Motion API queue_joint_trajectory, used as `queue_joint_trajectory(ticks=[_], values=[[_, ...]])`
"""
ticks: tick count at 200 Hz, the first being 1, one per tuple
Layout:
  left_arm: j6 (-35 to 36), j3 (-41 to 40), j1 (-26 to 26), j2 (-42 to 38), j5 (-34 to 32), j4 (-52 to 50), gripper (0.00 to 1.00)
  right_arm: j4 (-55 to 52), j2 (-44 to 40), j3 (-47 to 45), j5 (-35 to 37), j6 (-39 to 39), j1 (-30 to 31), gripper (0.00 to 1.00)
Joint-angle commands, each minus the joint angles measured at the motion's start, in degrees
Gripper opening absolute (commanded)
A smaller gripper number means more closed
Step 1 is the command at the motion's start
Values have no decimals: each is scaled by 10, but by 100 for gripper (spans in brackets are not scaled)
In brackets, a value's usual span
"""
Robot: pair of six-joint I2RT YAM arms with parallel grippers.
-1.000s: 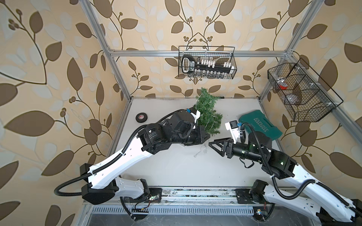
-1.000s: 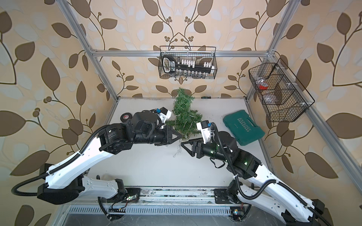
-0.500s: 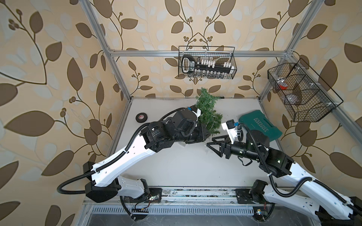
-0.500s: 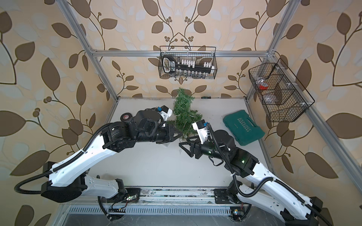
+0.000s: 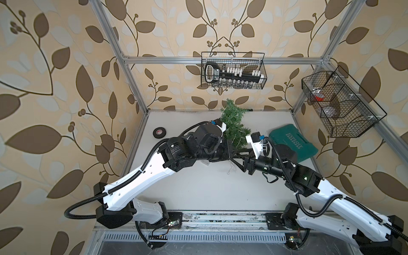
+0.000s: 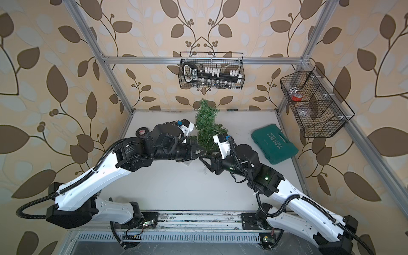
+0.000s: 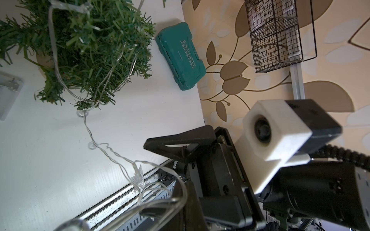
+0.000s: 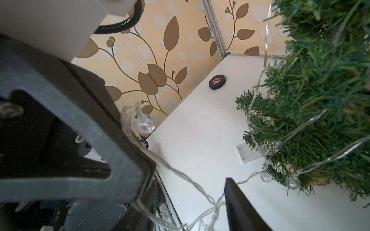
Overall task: Remove string lights from the small christmas tree
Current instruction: Remove the light string from the Christmas tree.
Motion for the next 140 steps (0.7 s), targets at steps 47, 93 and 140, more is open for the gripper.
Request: queue_joint_trajectory(ticks=[47,93,140], values=[[9,29,-2,-15,-26,-10,0,31,7,-13,11,-10,2,17],[16,35,-1,-17,-45,-18,23,-18,-13,15,41,9,2,0],[34,57,61,-16,-9,-52,56,-198,-68,115,126,35,2,0]])
